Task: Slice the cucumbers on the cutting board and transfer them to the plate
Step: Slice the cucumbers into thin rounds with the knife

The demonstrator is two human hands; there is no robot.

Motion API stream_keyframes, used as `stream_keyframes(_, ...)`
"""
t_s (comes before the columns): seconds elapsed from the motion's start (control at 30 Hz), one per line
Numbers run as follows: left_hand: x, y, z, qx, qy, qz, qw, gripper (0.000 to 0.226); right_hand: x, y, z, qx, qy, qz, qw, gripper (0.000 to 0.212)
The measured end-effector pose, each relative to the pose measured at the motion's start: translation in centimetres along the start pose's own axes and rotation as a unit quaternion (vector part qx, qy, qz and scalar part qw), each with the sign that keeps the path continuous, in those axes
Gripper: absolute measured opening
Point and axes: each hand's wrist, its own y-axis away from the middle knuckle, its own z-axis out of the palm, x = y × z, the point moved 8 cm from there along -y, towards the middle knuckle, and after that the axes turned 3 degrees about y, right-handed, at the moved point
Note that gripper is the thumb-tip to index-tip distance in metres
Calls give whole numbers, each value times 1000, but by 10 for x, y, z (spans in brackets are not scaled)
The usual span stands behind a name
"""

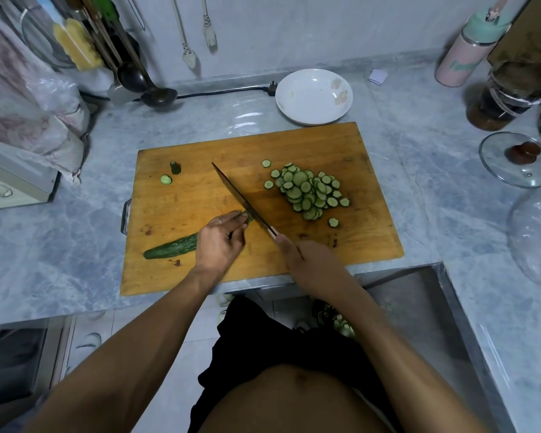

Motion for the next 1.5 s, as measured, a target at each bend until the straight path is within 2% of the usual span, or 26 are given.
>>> stream_keyframes(0.47, 3, 3, 3, 0, -24, 18, 1000, 28, -8, -15, 14, -28, 12, 20, 999, 65)
stream_keyframes(0.67, 2, 2, 2, 5, -23, 2, 1000, 28, -4, -28, 27, -7, 21, 31, 999, 67)
stream_keyframes(0.77, 1, 3, 2, 0, -14, 2, 1000, 30, 2, -26, 17, 1, 1, 50, 999, 71)
stream_keyframes(1.03, 0, 2, -4, 11, 8, -7, 1000, 26, 20, -16, -15, 59, -41, 59, 996, 63)
stream_keyframes(1.3, -2, 1, -2, -6, -4, 0, 1000, 26, 2, -5, 2, -4, -40, 20, 999, 65)
stream_keyframes(1.5, -1, 1, 0, -27, -18, 15, 999, 31, -1, -2, 7, -19, -46, 20, 999, 66)
